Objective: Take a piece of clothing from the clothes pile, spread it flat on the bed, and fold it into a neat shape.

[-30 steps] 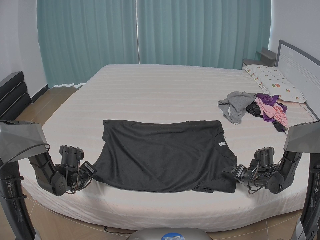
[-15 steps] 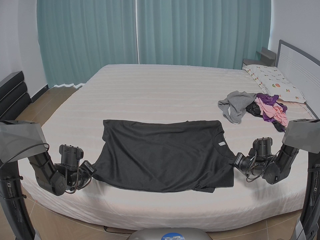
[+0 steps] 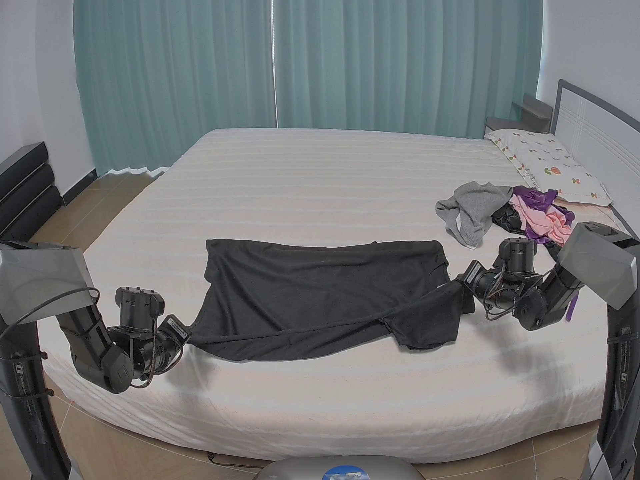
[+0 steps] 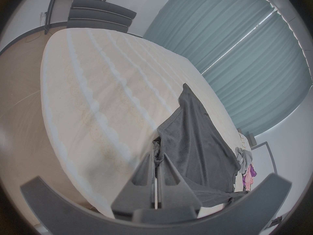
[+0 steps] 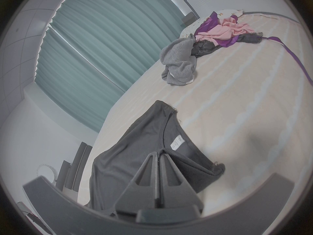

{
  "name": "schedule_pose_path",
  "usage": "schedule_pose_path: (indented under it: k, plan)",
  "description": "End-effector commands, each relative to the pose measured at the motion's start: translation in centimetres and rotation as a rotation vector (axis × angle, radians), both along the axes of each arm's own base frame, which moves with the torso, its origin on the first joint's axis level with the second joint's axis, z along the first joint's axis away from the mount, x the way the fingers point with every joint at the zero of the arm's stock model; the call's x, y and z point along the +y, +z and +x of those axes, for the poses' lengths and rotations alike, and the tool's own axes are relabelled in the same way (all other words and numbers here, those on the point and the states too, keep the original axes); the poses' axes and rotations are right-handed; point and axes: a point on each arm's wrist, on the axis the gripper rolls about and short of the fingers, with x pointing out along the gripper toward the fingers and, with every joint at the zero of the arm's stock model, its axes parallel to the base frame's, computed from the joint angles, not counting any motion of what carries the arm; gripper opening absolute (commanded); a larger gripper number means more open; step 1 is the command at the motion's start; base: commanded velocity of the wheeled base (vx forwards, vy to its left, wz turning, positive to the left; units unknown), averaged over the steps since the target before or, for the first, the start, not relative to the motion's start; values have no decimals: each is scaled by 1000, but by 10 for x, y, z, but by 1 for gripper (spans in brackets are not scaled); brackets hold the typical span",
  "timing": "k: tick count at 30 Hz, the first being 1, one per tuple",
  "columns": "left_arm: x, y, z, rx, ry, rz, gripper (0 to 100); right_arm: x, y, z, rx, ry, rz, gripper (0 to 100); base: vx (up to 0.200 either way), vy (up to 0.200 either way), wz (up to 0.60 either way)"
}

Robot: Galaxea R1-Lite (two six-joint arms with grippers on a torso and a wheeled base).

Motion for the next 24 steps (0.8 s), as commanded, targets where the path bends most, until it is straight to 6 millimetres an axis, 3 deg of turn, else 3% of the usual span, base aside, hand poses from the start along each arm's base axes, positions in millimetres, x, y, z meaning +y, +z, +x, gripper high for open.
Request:
schedule_pose_path:
  k: [1,5,6,12,17,19,20,21,24]
  plan:
    - [0,-2,-1,6,1,0,0,6,-22,17,14,-1,-8,0,0,0,0]
    - [0,-4,-1,12,-1,-1,0,6,-32,33,-10,-51,-31,0,0,0,0]
    - [0,-5,-1,12,-1,-1,0,6,-37,34,-6,-56,-36,100,0,0,0]
    - [0,-7,-1,21,-1,1,0,2,-40,32,-2,-56,-31,100,0,0,0]
    - [0,-8,-1,24,-1,1,0,-10,-19,25,-20,-75,-20,100,0,0,0]
    - [0,-8,-1,23,0,1,0,-10,-7,10,-3,-20,6,100,0,0,0]
    - [0,-8,-1,23,0,1,0,-10,-7,10,-3,-20,6,100,0,0,0]
    - [0,-8,-1,23,0,1,0,-9,-5,-6,27,36,23,100,0,0,0]
    - [0,-7,-1,21,0,1,0,-8,-7,-22,43,105,41,100,0,0,0]
